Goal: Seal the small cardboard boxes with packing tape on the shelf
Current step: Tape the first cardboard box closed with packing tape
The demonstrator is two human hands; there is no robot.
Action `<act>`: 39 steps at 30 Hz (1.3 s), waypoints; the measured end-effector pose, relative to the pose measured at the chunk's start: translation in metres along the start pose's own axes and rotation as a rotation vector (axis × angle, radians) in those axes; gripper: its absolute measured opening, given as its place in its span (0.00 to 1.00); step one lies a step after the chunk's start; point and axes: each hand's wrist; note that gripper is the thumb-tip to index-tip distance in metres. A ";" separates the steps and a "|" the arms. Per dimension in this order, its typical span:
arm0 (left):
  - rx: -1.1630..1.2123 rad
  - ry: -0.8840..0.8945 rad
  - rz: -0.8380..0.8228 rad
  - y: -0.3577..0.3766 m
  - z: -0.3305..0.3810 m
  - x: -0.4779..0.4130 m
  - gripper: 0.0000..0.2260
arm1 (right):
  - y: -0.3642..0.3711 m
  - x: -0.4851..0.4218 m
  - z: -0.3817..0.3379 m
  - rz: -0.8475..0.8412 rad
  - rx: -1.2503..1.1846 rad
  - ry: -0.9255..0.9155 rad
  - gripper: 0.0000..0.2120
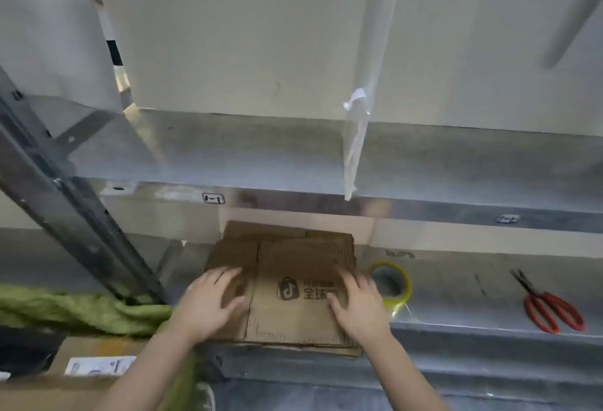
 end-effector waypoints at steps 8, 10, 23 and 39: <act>0.168 -0.112 -0.155 0.012 -0.049 -0.017 0.31 | 0.025 -0.015 0.002 -0.065 -0.097 0.139 0.32; 0.217 -0.134 -0.193 0.013 -0.053 -0.021 0.32 | 0.028 -0.016 0.004 -0.082 -0.147 0.192 0.33; 0.467 -0.199 -0.161 0.013 -0.050 -0.021 0.36 | 0.016 -0.017 0.007 -0.064 -0.397 0.263 0.36; 0.612 -0.073 -0.044 0.006 0.033 -0.027 0.42 | -0.048 0.015 0.083 0.036 -0.570 0.099 0.41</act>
Point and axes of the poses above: each hand's wrist, its own x-axis away from the middle knuckle, its own y-axis out of the palm, z = x × y, and after that the axes turned 13 degrees about -z, right-handed
